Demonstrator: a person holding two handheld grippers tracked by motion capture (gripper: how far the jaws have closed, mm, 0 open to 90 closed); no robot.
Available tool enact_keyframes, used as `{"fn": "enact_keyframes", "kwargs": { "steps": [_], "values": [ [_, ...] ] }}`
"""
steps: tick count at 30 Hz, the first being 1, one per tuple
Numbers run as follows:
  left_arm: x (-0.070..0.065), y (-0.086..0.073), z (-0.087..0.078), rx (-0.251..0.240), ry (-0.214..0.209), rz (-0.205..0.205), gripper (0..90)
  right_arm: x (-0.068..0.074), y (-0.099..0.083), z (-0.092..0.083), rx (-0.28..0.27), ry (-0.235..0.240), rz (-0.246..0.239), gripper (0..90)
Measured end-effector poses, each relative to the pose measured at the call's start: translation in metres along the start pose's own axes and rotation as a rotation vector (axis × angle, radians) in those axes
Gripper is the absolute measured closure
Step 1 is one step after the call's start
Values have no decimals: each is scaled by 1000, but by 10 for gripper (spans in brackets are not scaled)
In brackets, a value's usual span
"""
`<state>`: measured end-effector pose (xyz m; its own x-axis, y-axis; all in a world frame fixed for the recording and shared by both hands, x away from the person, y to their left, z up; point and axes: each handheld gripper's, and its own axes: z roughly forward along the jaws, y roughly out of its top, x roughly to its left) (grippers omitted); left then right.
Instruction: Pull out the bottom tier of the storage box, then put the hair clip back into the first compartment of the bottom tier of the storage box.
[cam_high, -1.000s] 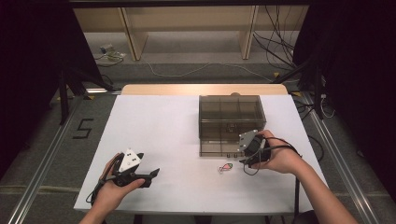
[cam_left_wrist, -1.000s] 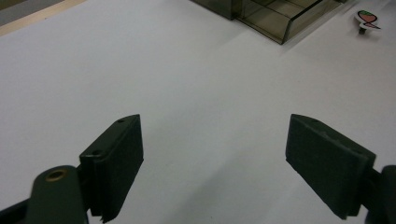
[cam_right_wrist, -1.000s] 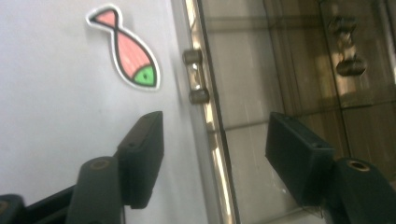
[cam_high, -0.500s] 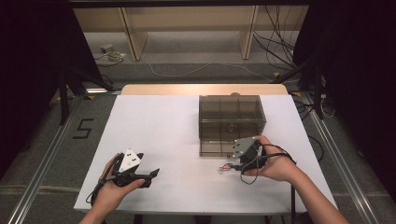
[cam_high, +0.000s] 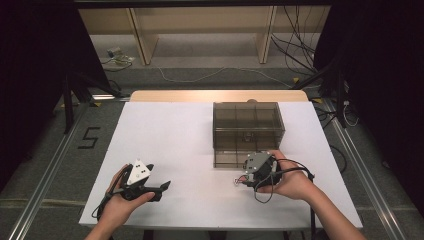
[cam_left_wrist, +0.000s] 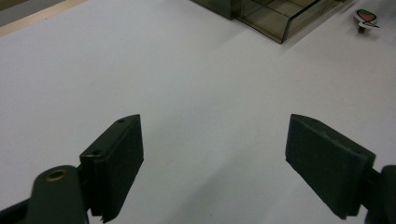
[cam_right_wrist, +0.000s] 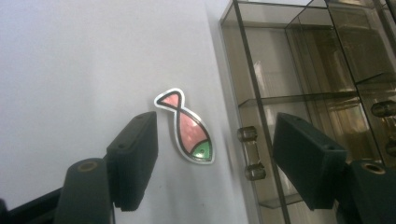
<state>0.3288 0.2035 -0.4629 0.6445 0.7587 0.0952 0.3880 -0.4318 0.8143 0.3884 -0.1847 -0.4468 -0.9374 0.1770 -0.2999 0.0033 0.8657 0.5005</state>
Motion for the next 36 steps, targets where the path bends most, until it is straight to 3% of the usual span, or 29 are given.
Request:
{"fn": "enact_keyframes", "kwargs": {
  "steps": [14, 23, 31, 36],
  "values": [
    [-1, 0, -2, -2, 0, 7, 192, 3, -2, -1, -56, -16, 47, 310],
    [-1, 1, 0, 1, 2, 13, 192, 3, -8, -3, -64, -26, 77, 310],
    [0, 1, 0, 2, -2, 17, 191, 2, -9, -4, -67, -30, 80, 317],
    [-1, 0, 1, 8, -6, 15, 191, 1, -7, 1, -69, -9, 75, 351]
  ]
}}
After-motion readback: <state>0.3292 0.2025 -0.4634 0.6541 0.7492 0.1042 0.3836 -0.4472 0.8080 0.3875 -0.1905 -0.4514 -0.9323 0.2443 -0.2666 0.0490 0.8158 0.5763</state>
